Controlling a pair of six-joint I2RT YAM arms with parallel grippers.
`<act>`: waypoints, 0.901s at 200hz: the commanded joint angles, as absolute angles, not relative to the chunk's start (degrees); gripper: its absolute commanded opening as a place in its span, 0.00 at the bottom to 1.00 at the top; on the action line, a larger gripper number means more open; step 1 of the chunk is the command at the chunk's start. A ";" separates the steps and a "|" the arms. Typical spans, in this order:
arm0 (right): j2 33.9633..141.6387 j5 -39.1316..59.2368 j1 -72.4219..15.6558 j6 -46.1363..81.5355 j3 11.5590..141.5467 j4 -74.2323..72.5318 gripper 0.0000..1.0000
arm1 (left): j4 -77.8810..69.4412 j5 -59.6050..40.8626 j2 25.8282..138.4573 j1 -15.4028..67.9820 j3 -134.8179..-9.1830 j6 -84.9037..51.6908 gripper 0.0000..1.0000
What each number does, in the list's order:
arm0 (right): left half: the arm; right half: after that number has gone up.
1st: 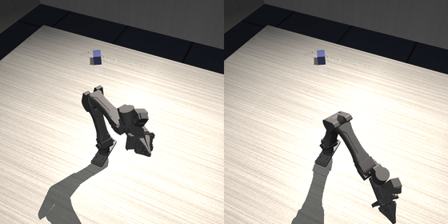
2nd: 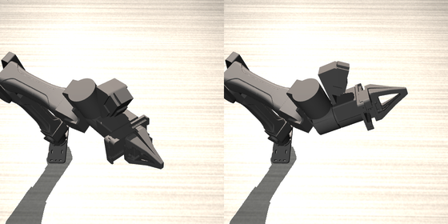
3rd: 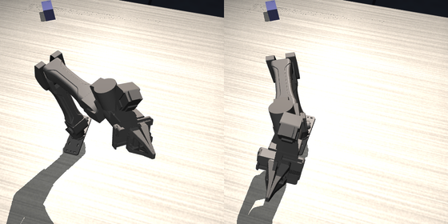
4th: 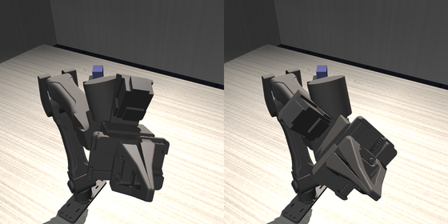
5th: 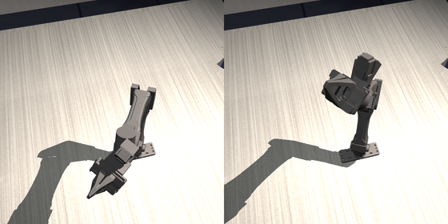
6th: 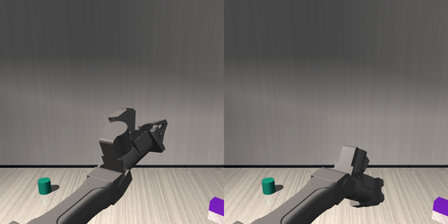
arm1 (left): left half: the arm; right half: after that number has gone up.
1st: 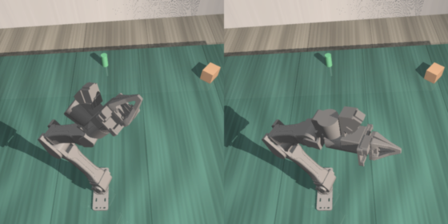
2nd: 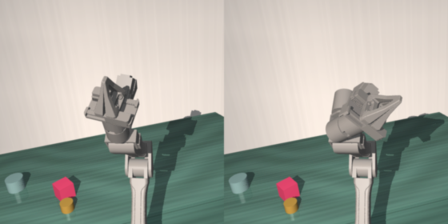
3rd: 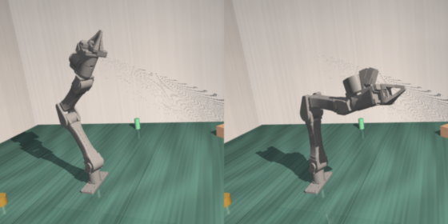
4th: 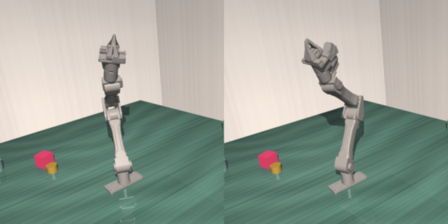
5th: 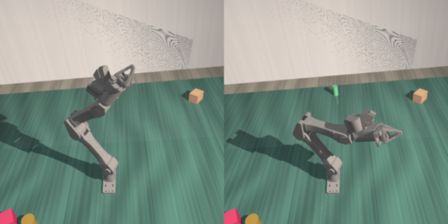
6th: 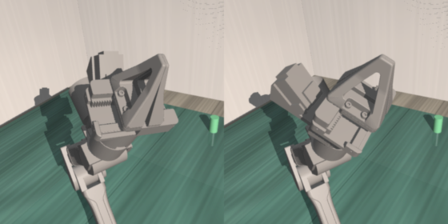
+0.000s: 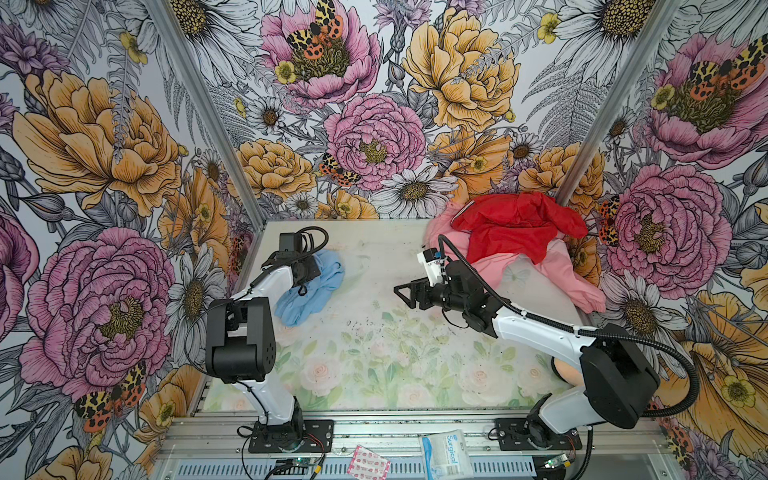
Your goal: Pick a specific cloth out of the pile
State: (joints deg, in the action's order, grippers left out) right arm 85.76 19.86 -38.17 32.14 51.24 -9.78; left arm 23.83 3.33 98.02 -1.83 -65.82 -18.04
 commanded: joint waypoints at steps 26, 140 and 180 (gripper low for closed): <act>86.29 21.02 -38.71 33.03 50.66 -11.83 0.79 | 23.91 10.07 97.56 -0.60 -66.51 -16.85 0.54; 88.72 22.87 -39.20 35.07 50.36 -14.17 0.78 | 36.65 22.57 100.51 11.56 -73.12 -3.11 0.99; 85.84 21.12 -39.29 34.19 48.31 -12.32 0.79 | 37.68 19.31 112.32 9.49 -80.21 -3.13 0.99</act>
State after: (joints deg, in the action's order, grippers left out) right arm 88.31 21.91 -39.00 34.70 49.28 -12.53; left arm 35.70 21.15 109.23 11.35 -76.34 -3.68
